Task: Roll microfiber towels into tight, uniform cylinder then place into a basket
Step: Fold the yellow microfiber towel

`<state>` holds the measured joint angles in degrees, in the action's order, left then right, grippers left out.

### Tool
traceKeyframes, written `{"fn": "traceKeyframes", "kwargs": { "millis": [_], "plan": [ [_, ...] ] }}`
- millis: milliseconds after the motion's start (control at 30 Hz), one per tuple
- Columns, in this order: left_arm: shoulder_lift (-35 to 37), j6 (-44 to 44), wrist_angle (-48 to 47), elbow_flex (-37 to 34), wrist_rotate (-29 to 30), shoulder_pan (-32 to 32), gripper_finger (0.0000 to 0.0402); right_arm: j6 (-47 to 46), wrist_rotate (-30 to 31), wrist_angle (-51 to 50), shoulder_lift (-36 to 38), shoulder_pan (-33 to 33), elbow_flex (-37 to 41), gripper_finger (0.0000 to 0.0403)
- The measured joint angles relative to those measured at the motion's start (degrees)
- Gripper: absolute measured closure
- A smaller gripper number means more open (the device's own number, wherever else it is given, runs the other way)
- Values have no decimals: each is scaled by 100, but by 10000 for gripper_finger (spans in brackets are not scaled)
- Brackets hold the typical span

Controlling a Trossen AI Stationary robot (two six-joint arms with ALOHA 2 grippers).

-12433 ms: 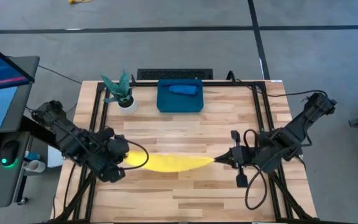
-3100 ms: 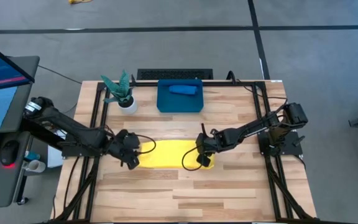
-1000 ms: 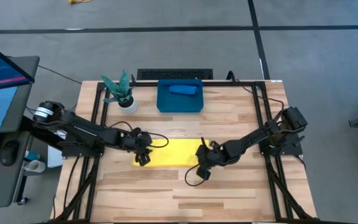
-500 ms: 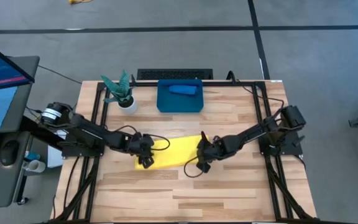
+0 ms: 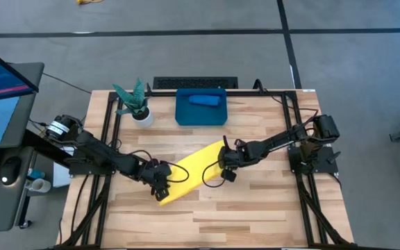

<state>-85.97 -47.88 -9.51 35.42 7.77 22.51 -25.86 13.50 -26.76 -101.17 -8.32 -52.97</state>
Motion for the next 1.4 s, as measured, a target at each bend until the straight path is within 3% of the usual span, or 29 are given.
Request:
{"fn": "traceKeyframes", "kwargs": {
  "millis": [467,633,800,1067,1400],
  "plan": [
    [9,520,-293,255,46,-77,262,-284,32,13,127,-709,-582,349],
    [9,995,-396,588,546,-77,262,-447,248,1686,-37,-964,-541,349],
    [-2,1406,-420,718,1093,-202,262,-370,247,2450,-448,-1027,-644,349],
    [-539,1597,-450,715,827,-659,262,-368,183,2398,-1070,-918,-995,349],
    [-774,1370,-426,718,537,-654,262,-640,-334,1991,-1243,-800,-1047,349]
  ]
}}
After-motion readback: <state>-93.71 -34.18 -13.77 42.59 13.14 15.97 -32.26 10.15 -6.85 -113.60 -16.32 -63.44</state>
